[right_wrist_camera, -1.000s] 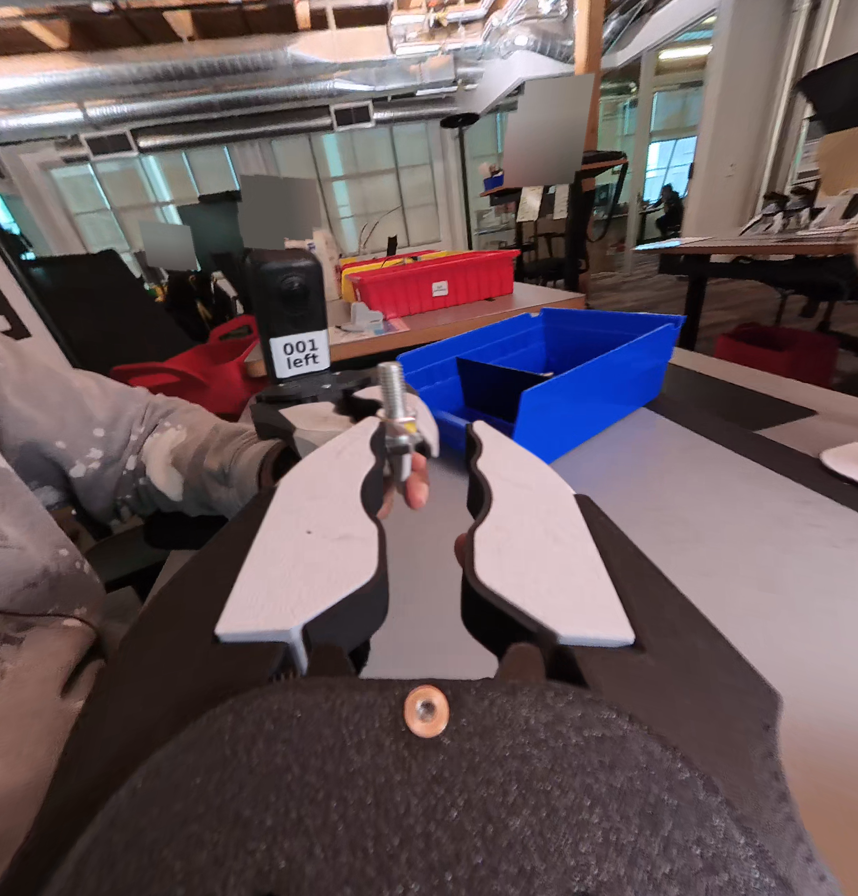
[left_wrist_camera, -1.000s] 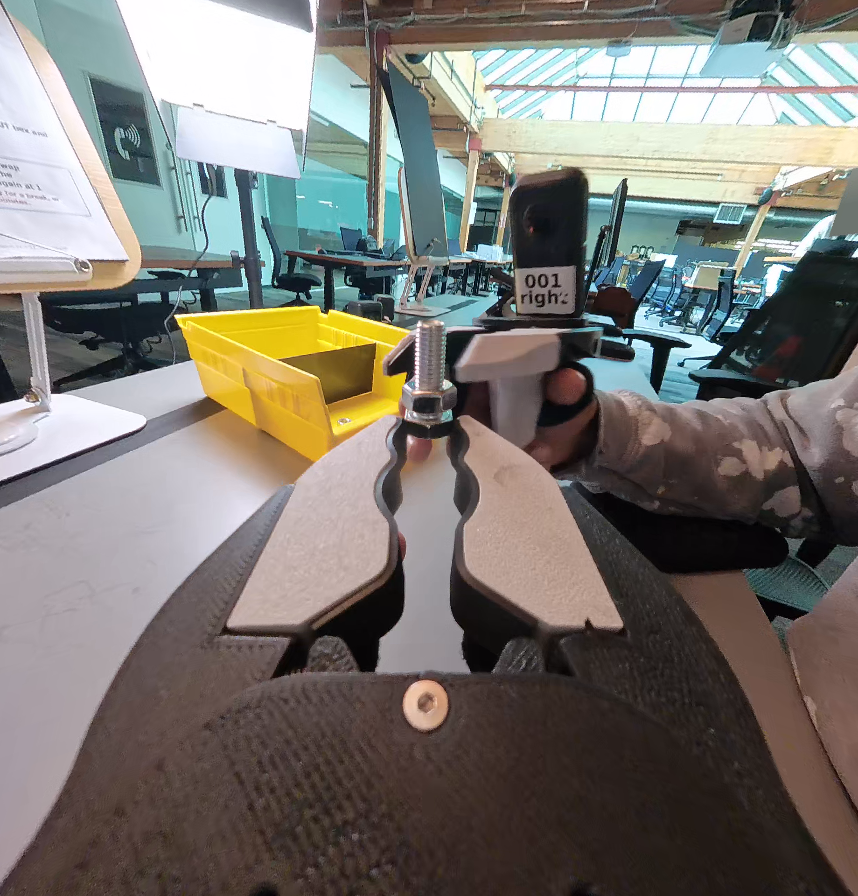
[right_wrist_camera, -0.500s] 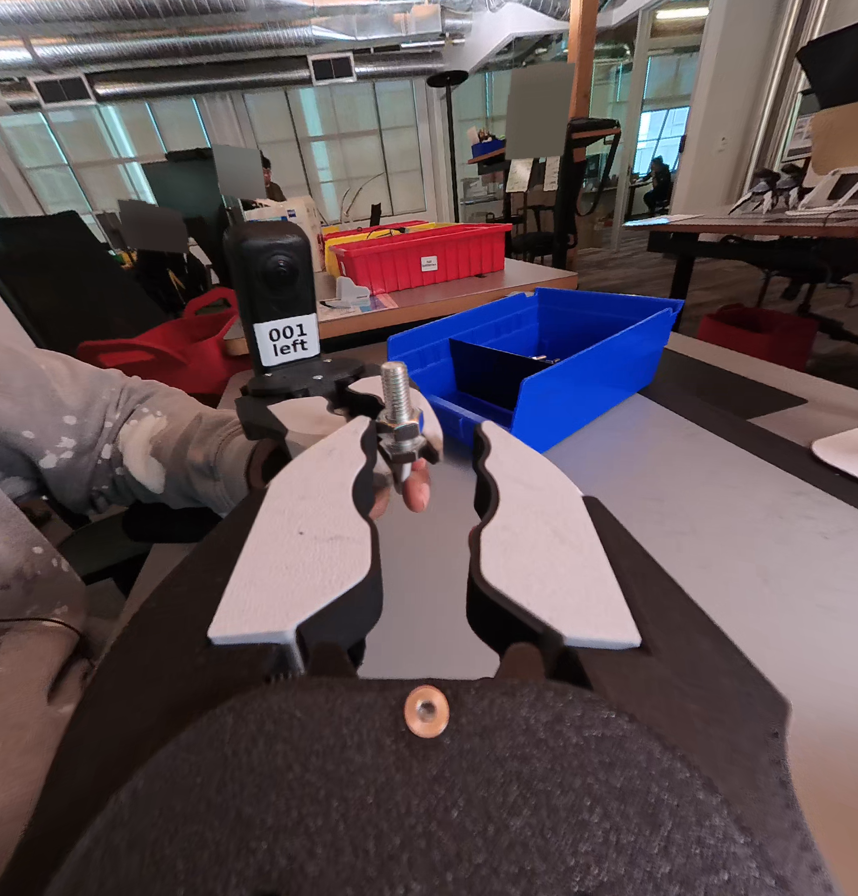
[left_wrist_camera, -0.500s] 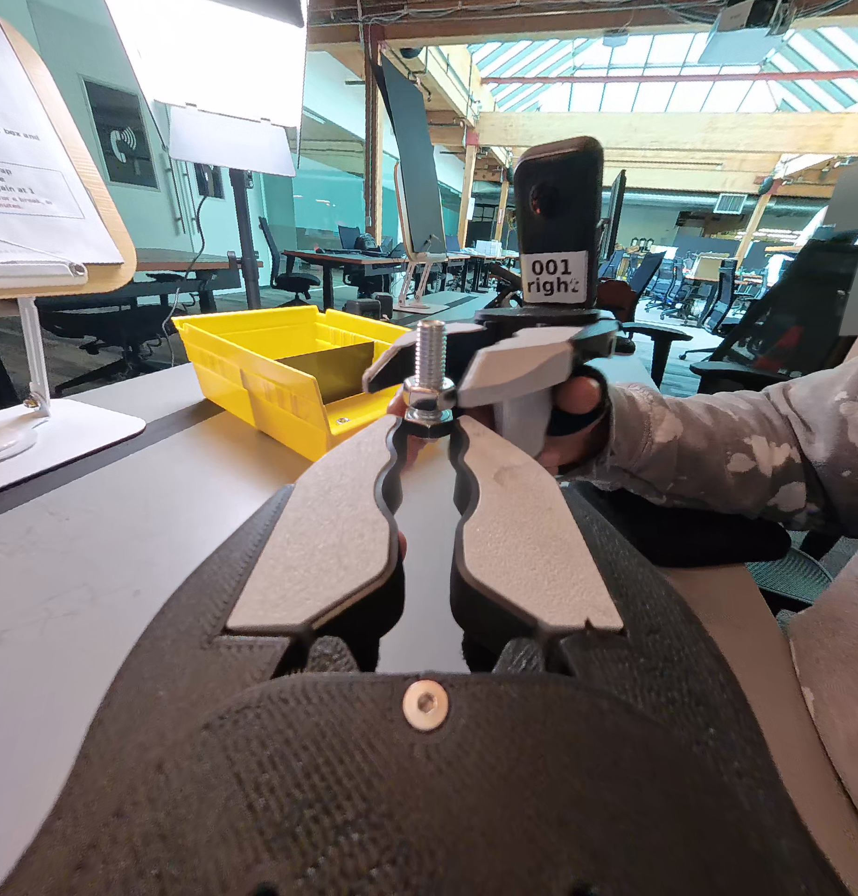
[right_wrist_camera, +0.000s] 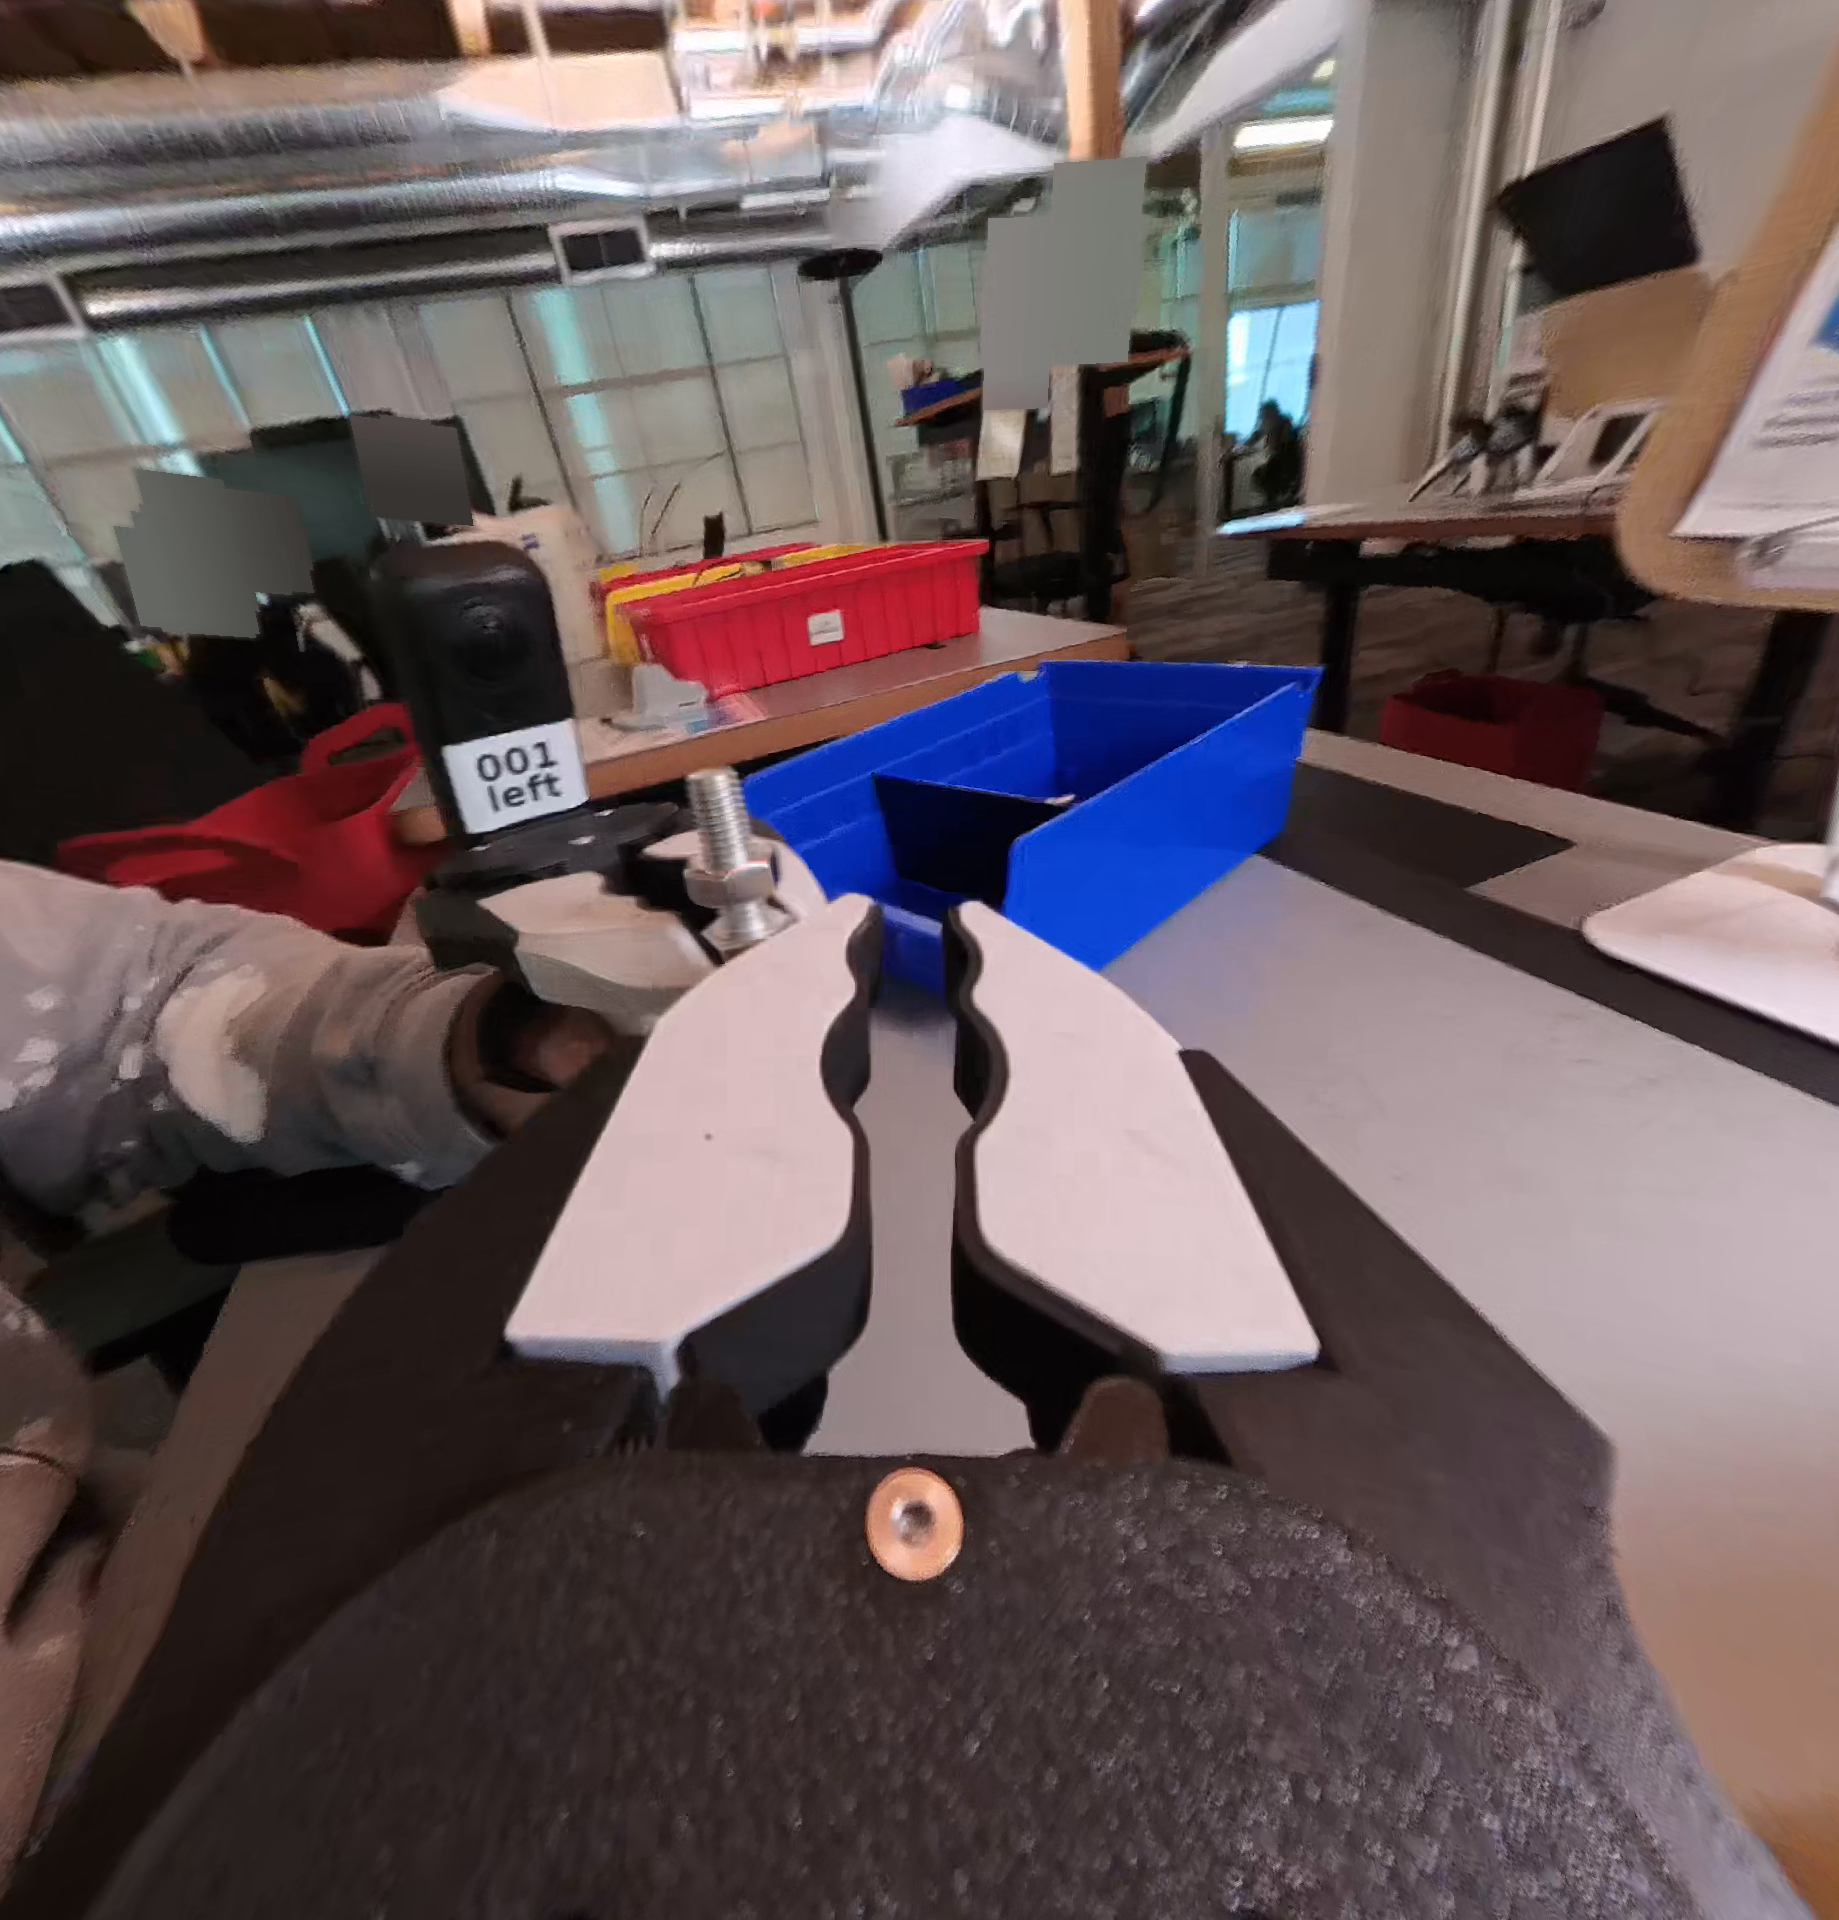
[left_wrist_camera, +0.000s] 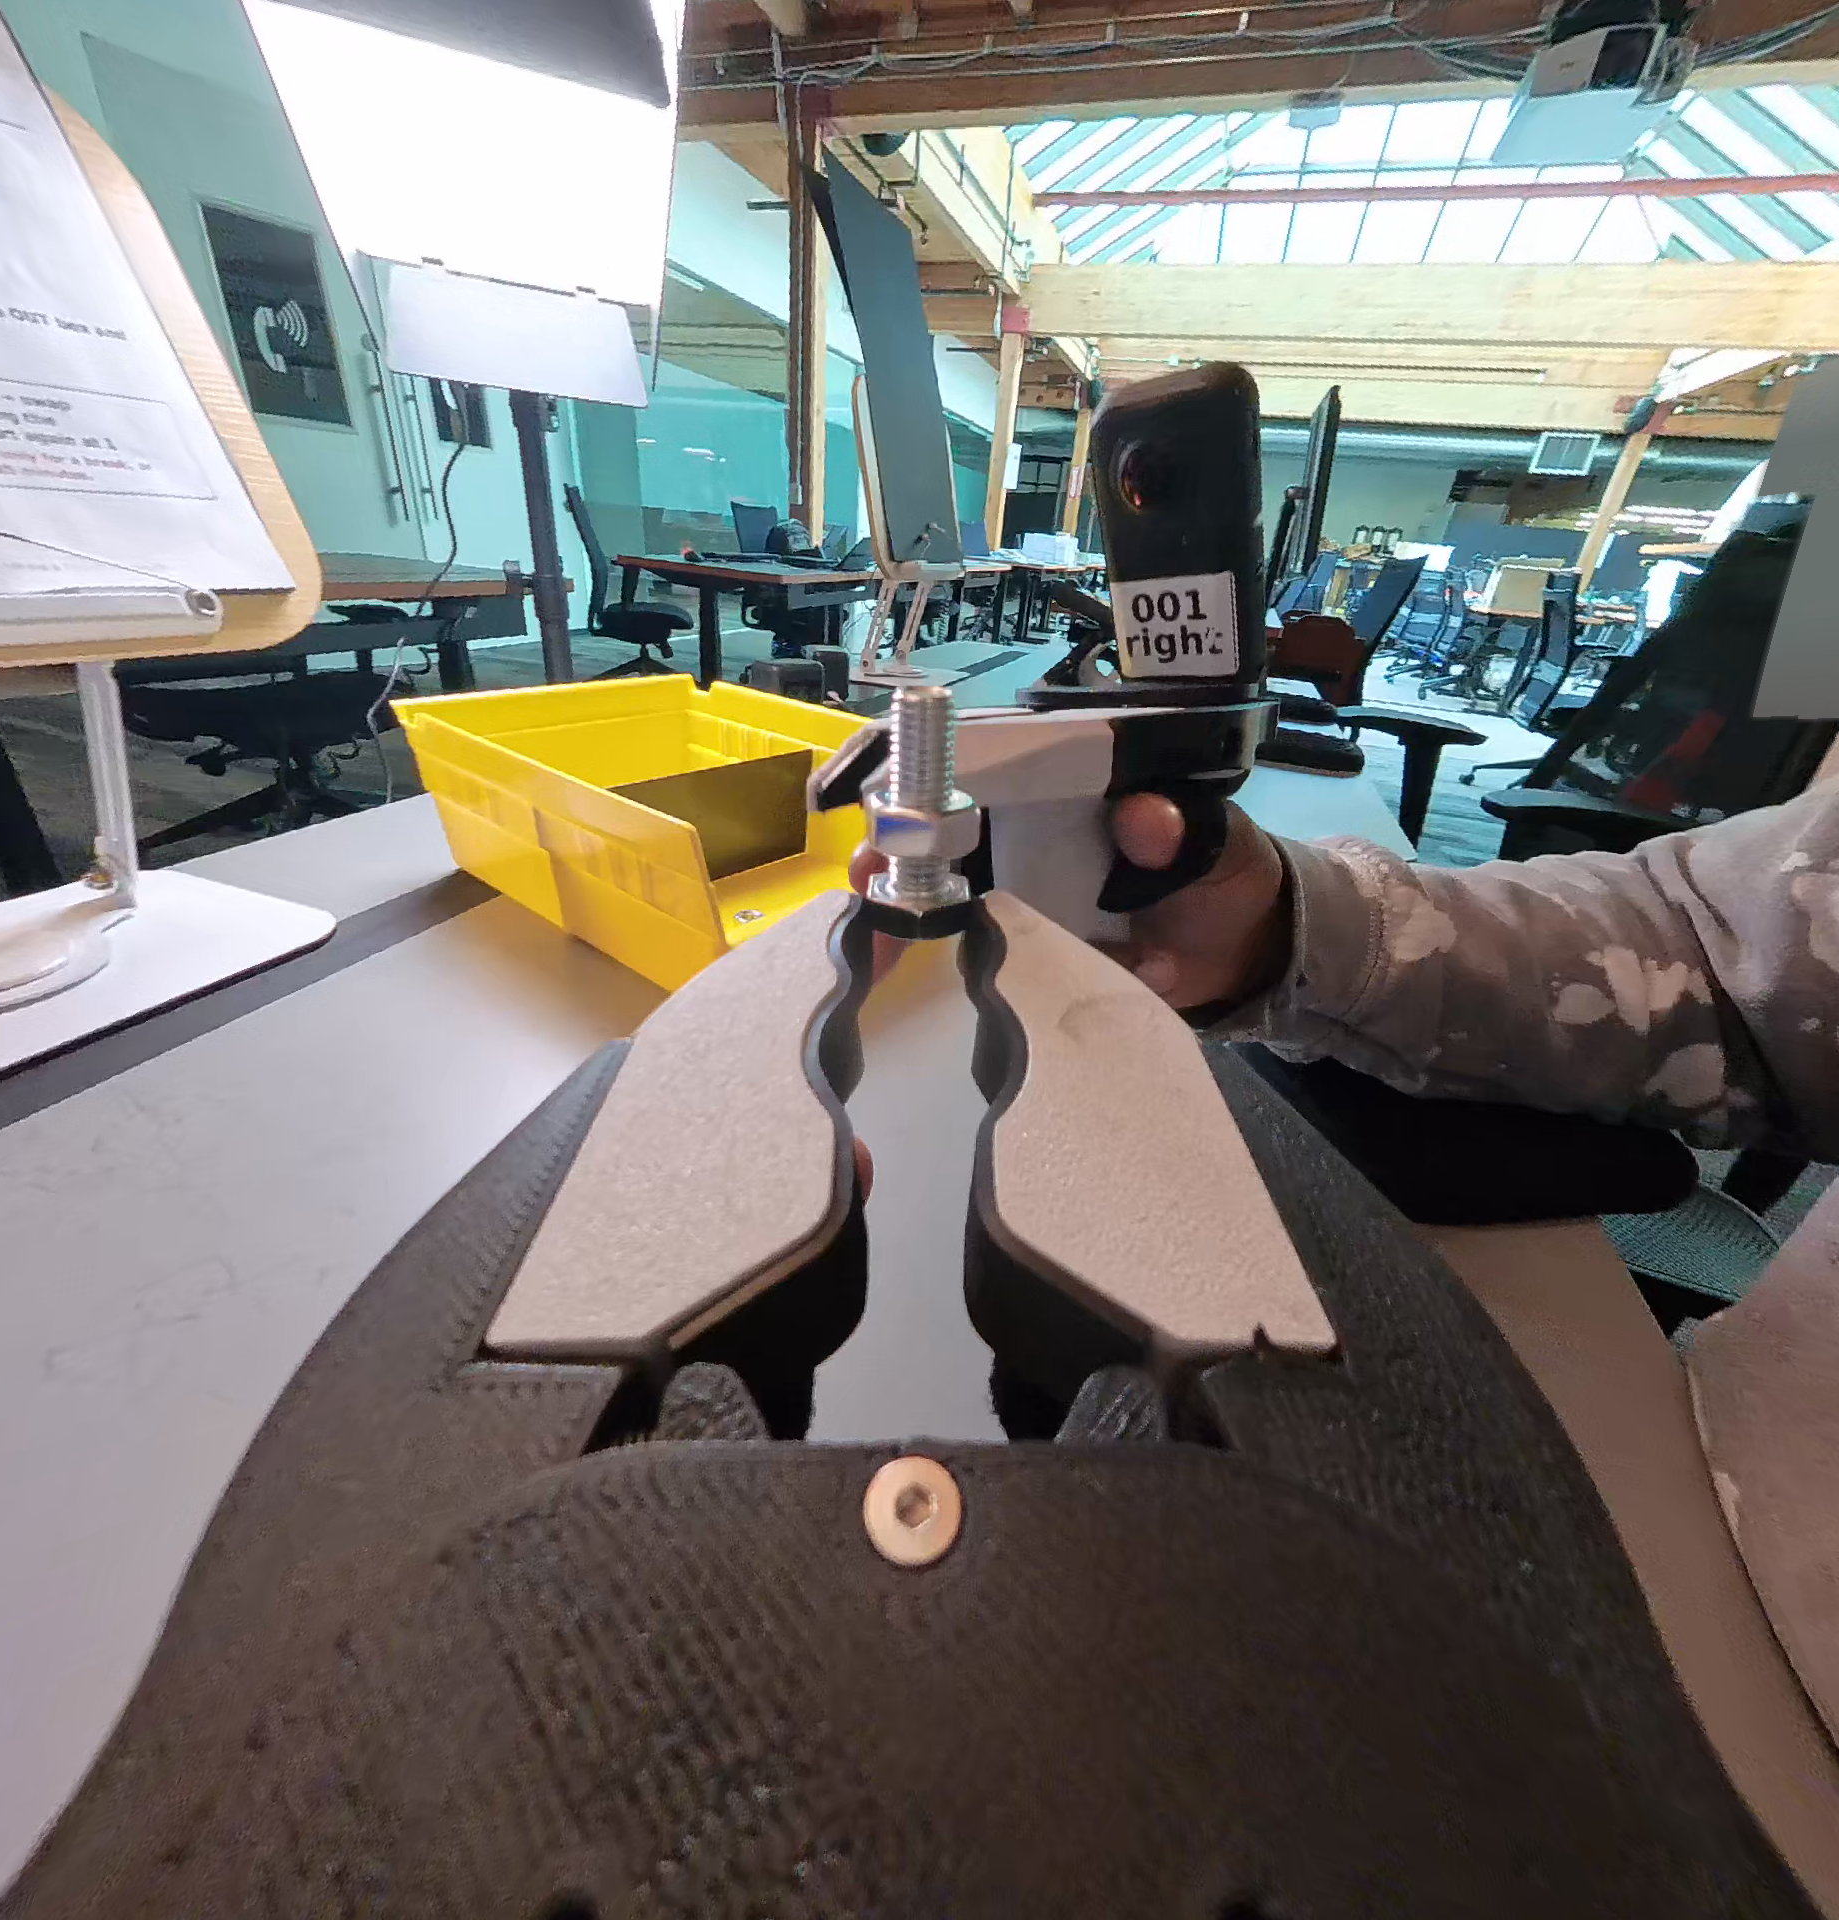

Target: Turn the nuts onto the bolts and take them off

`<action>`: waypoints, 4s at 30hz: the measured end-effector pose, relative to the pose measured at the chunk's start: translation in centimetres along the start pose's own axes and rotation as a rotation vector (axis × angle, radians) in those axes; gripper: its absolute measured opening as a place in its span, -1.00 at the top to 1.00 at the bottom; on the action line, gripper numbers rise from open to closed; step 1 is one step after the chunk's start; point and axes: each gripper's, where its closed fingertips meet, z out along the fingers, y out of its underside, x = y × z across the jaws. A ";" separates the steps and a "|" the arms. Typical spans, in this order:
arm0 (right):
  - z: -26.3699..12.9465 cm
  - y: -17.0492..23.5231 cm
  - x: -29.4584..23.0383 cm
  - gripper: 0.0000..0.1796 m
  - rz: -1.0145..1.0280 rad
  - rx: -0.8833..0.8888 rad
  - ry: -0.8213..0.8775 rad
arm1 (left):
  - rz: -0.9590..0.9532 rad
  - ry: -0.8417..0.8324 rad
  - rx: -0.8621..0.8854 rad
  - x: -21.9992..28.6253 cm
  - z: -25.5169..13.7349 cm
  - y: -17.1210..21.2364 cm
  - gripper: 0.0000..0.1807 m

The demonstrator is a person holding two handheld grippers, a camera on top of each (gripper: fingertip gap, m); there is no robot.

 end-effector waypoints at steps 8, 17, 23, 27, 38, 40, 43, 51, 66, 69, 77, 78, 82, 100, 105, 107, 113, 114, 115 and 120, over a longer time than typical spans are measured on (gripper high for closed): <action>0.8 0.2 -2.5 0.60 -0.027 -0.024 -0.085 | 0.010 -0.013 -0.026 0.0 0.2 0.4 0.80; 0.1 -0.4 -1.5 0.61 -0.018 -0.002 -0.048 | 0.030 -0.034 -0.013 -0.2 0.1 0.0 0.80; 0.4 -0.5 -0.9 0.84 -0.006 -0.009 -0.006 | 0.024 -0.029 -0.006 -0.2 0.0 -0.1 0.80; -0.5 -1.1 -0.1 0.69 0.001 0.011 0.009 | 0.030 -0.035 0.007 -0.2 -0.2 -0.7 0.80; -0.2 -0.8 0.4 0.83 0.010 0.000 0.046 | 0.017 -0.021 0.017 -0.1 -0.2 -0.8 0.80; -0.1 -0.8 -0.4 0.69 0.007 -0.008 0.008 | 0.013 -0.022 0.014 -0.1 -0.1 -0.7 0.80; 0.8 -0.6 -2.3 0.58 -0.001 -0.018 -0.059 | 0.015 -0.020 -0.001 0.0 0.1 -0.2 0.80; -0.2 -1.2 -0.2 0.74 0.023 0.008 0.008 | 0.011 -0.016 0.032 -0.1 -0.2 -1.1 0.80; 0.4 -1.4 -2.0 0.57 0.019 0.010 -0.060 | 0.005 -0.013 0.019 0.0 -0.1 -0.6 0.80; 0.9 -1.0 -2.4 0.56 0.009 -0.012 -0.061 | 0.012 -0.005 0.016 0.3 0.1 -0.6 0.80; 0.1 -1.7 -1.7 0.60 0.011 0.021 -0.048 | 0.011 -0.009 0.017 0.1 0.0 -0.7 0.80; 0.4 -1.6 -2.3 0.57 0.007 0.014 -0.066 | 0.014 -0.008 0.012 0.2 0.0 -0.6 0.80; 0.5 -1.5 -1.5 0.78 0.003 0.007 -0.022 | 0.010 -0.006 0.016 0.3 0.0 -0.7 0.80; 0.3 -1.9 -2.0 0.57 -0.004 0.021 -0.059 | 0.015 -0.006 0.017 0.3 0.0 -0.7 0.80; 0.5 -1.7 -1.6 0.72 0.009 0.014 -0.033 | 0.012 0.005 0.022 0.5 0.0 -0.8 0.80; -0.2 -2.0 0.0 0.81 0.029 0.036 0.023 | 0.020 0.013 0.034 0.6 -0.2 -1.2 0.80; 0.6 -1.8 -2.7 0.55 0.003 0.015 -0.078 | 0.012 0.005 0.020 0.5 0.0 -0.8 0.80; 0.8 -1.7 -2.8 0.54 -0.003 0.008 -0.078 | 0.014 0.008 0.018 0.6 0.0 -0.8 0.80; 0.8 -1.6 -2.7 0.56 0.000 0.010 -0.069 | 0.019 0.009 0.019 0.7 0.0 -0.8 0.80; -0.3 -2.0 -0.2 0.80 0.032 0.038 0.019 | 0.022 0.012 0.026 0.7 -0.1 -1.1 0.80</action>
